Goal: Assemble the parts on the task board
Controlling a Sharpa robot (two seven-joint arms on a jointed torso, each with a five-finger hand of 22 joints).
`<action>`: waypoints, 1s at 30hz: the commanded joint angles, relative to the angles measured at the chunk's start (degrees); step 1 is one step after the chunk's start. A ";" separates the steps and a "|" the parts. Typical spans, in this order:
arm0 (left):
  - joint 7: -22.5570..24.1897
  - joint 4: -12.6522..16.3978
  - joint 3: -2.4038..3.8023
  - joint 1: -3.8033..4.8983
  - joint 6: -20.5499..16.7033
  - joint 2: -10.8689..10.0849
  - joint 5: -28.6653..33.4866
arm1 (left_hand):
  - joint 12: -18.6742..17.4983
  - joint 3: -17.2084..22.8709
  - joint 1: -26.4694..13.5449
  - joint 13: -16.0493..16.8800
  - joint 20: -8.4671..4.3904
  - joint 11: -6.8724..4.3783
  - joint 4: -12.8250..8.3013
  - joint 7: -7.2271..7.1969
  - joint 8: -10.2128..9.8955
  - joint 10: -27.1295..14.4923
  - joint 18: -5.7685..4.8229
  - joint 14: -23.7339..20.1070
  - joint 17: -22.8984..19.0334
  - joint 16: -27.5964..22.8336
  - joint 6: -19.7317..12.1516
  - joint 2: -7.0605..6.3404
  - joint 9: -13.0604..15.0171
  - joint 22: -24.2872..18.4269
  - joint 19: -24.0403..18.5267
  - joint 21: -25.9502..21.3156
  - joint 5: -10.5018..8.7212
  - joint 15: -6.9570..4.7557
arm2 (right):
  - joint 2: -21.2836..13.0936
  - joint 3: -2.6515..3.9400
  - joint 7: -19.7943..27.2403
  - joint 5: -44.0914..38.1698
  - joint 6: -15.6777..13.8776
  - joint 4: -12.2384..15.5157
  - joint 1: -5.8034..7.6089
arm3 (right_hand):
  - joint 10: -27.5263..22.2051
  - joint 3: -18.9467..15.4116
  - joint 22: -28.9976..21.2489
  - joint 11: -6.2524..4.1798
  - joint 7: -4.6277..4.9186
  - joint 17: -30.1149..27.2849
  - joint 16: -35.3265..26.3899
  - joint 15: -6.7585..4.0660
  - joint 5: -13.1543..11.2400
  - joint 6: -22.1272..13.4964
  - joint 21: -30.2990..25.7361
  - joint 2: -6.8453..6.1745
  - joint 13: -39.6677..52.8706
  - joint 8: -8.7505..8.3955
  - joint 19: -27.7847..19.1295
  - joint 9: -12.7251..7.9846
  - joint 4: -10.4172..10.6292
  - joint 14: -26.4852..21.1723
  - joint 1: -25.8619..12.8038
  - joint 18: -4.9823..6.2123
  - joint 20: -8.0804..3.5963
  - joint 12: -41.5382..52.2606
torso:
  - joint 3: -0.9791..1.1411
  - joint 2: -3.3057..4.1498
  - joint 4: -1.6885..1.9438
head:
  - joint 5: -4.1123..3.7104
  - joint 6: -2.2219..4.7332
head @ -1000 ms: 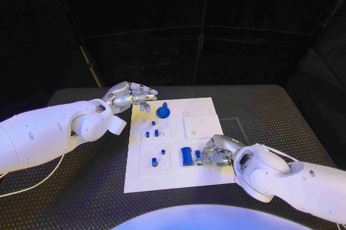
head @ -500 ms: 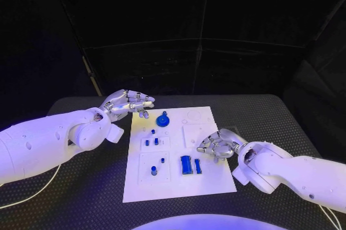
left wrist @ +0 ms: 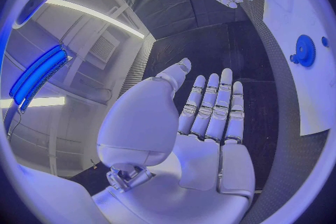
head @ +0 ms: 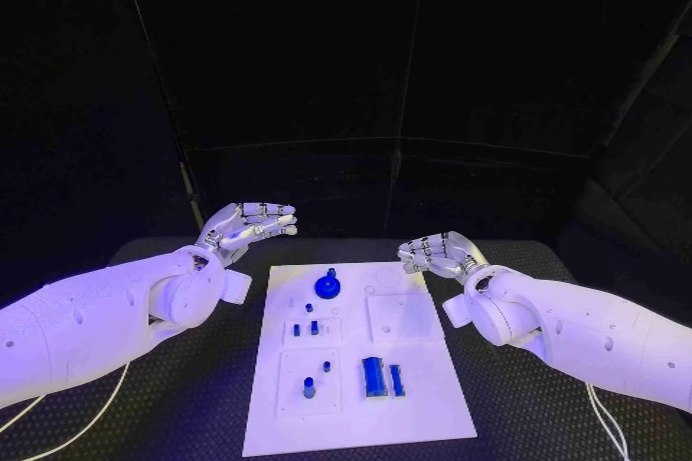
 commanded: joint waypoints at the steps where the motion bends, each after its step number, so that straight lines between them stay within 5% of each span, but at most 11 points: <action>1: 5.16 -2.63 0.06 -0.15 -6.02 1.89 5.27 | -2.35 -1.19 0.14 -0.02 0.33 -0.12 0.05 0.05 -1.48 -0.47 0.70 -0.03 -1.86 -3.47 -0.25 0.97 -0.02 -2.73 -2.88 -1.89 -0.35 0.28 | 2.22 0.07 9.26 6.66 5.14 -3.72 0.31 | 0.19 -0.46 -2.10 1.00 0.46 -3.85 -3.82 1.03 -0.60 -0.81 -3.49 0.23 -4.84 -0.15 0.42 -3.04 -1.40 -0.17 -1.54 0.79 0.93 -2.54 | -0.06 -0.64 0.27 | 0.05 1.27; 8: 7.19 -6.27 0.08 -0.69 -8.26 4.27 5.89 | -8.35 -4.54 -0.04 -0.01 0.37 0.63 0.47 -0.74 -5.20 0.43 0.00 0.42 -4.89 -9.72 -0.24 2.18 -0.07 -5.63 -3.55 -3.35 -0.48 1.09 | 6.90 1.42 11.82 7.91 7.58 -8.65 0.53 | -0.43 -0.85 -3.93 2.17 0.41 -9.34 -5.79 2.29 -1.10 -2.17 -8.16 1.21 -9.74 -0.19 0.46 -7.28 -3.65 -2.76 -4.30 0.71 1.90 -6.11 | 0.38 -0.60 0.38 | 0.57 2.51; 9: 3.50 -5.65 0.03 -0.66 -5.00 3.78 3.64 | -11.05 -7.58 -22.83 -3.56 -4.66 -3.21 -0.96 -3.93 -6.63 -13.80 -2.80 -14.31 -6.83 -11.39 -14.72 3.56 -3.72 -9.26 -10.70 -7.76 -2.54 -2.52 | 6.39 1.26 7.34 5.14 4.11 -7.92 0.42 | -17.72 2.36 -7.59 -1.26 -3.00 -10.68 -9.31 -0.54 -4.46 -17.36 -10.98 -3.27 -14.76 -3.76 -13.55 -9.56 -6.39 -19.30 -28.97 -2.95 -3.24 -11.21 | 0.18 -0.57 0.22 | 0.58 2.24; 11: 3.48 -5.44 0.11 -0.75 -5.26 3.72 3.61 | -12.00 -8.23 -24.53 -3.56 -5.12 -3.25 -0.96 -4.47 -11.03 -14.81 -2.79 -15.38 -7.22 -12.04 -15.89 3.56 -3.72 -9.80 -11.42 -7.76 -2.86 -2.54 | 6.30 1.19 7.44 5.37 3.85 -7.66 0.47 | -18.83 2.60 -7.59 -1.15 -3.26 -11.34 -9.31 -0.64 -4.95 -18.71 -11.66 -3.27 -14.76 -3.76 -14.41 -10.16 -6.83 -20.76 -31.16 -2.95 -3.21 -11.21 | 0.31 -0.60 0.12 | 0.71 2.22; 16: 3.30 -2.88 1.16 -1.76 -8.42 2.99 3.28 | -13.50 -9.68 -34.49 -3.56 -7.34 -4.84 -0.96 -6.01 -11.03 -20.97 -3.74 -21.77 -12.06 -16.80 -22.14 3.56 -3.72 -11.48 -14.63 -7.76 -3.86 -4.02 | 5.25 0.30 8.65 8.13 0.69 -4.54 1.16 | -26.48 3.98 -7.59 -2.53 -4.74 -15.45 -9.31 -1.87 -6.58 -25.62 -13.16 -3.27 -14.76 -3.76 -20.58 -11.39 -8.21 -28.25 -42.30 -3.68 -5.35 -11.21 | 1.86 -0.98 -1.08 | 2.23 1.93; 21: 2.91 2.52 3.36 -3.90 -15.08 1.47 2.58 | -14.65 -10.85 -42.67 -3.56 -9.14 -6.14 -0.96 -7.28 -11.03 -26.07 -4.35 -27.07 -12.06 -16.80 -27.32 3.56 -3.72 -12.87 -17.32 -7.76 -8.00 -5.23 | 3.03 -1.58 11.21 13.93 -5.97 2.02 2.60 | -32.54 5.07 -7.59 -3.62 -5.94 -15.45 -9.31 -2.86 -7.88 -31.10 -14.26 -3.27 -14.76 -3.76 -25.50 -16.18 -9.30 -34.18 -51.09 -4.55 -7.01 -11.21 | 2.91 -1.25 -1.90 | 3.28 1.73; 24: 2.60 6.71 5.06 -5.56 -20.24 0.28 2.04 | -15.15 -11.27 -46.11 -3.56 -9.94 -6.68 -0.96 -7.81 -11.03 -28.21 -4.97 -29.29 -12.06 -16.80 -29.52 3.56 -3.72 -13.45 -18.42 -7.76 -8.00 -5.73 | 1.42 -2.95 13.06 18.14 -10.79 6.78 3.64 | -35.31 5.57 -7.59 -4.11 -6.49 -15.45 -9.31 -6.99 -8.44 -33.57 -14.75 -3.27 -14.76 -3.76 -27.73 -16.18 -13.60 -36.86 -55.08 -5.08 -7.78 -11.21 | 2.92 -1.25 -1.91 | 3.28 1.73; 26: 2.39 9.61 6.25 -6.71 -23.82 -0.54 1.67 | -19.41 -11.66 -48.51 -3.56 -10.55 -7.05 -0.96 -8.17 -11.03 -29.71 -4.98 -30.84 -12.06 -16.80 -31.03 3.56 -3.72 -13.86 -19.13 -7.76 -8.00 -6.10 | 0.52 -3.72 14.10 20.52 -13.52 9.47 4.23 | -37.09 9.85 -7.59 -8.20 -6.86 -15.45 -9.31 -6.99 -8.82 -35.22 -19.01 -3.27 -14.76 -3.76 -29.20 -16.18 -13.60 -38.66 -57.73 -5.18 -8.29 -11.21 | 2.92 -1.25 -1.91 | 3.28 1.73; 27: 2.30 10.96 6.80 -7.25 -25.48 -0.92 1.50 | -19.41 -15.76 -49.57 -3.56 -10.76 -7.24 -0.96 -8.33 -11.03 -30.35 -4.97 -31.54 -12.06 -16.80 -31.71 3.56 -3.72 -14.03 -19.51 -7.76 -8.00 -10.13 | 0.12 -4.05 14.56 21.56 -14.72 10.65 4.49 | -37.91 9.85 -7.59 -8.20 -11.01 -15.45 -9.31 -6.99 -9.01 -35.96 -19.01 -3.27 -14.76 -3.76 -29.86 -16.18 -13.60 -39.42 -58.91 -5.17 -8.50 -11.21 | 2.92 -1.25 -1.91 | 3.28 1.73; 28: 2.21 12.18 7.29 -7.73 -26.98 -1.27 1.34 | -19.41 -15.76 -50.60 -3.56 -10.96 -11.36 -0.96 -12.38 -11.03 -31.00 -5.02 -32.16 -12.06 -16.80 -32.37 3.56 -3.72 -14.21 -19.88 -7.76 -8.00 -10.13 | -0.23 -4.35 14.97 22.48 -15.77 11.69 4.71 | -38.71 9.85 -7.59 -8.20 -11.01 -15.45 -9.31 -6.99 -9.16 -36.65 -19.01 -3.27 -14.76 -3.76 -30.47 -16.18 -13.60 -40.22 -60.05 -5.17 -8.75 -11.21 | 2.92 -1.25 -1.91 | 3.28 1.73; 30: 2.02 14.82 8.37 -8.78 -30.24 -2.01 1.00 | -19.41 -15.76 -52.87 -3.56 -11.58 -11.36 -0.96 -12.38 -11.03 -32.38 -9.30 -33.56 -12.06 -16.80 -33.72 3.56 -3.72 -18.45 -20.50 -7.76 -8.00 -10.13 | -0.94 -4.96 15.79 24.35 -17.91 13.80 5.18 | -40.36 9.85 -7.59 -8.20 -11.01 -15.45 -9.31 -6.99 -13.23 -38.16 -19.01 -3.27 -14.76 -3.76 -31.84 -16.18 -13.60 -41.84 -62.49 -5.80 -9.18 -11.21 | 2.92 -1.25 -1.91 | 3.28 1.73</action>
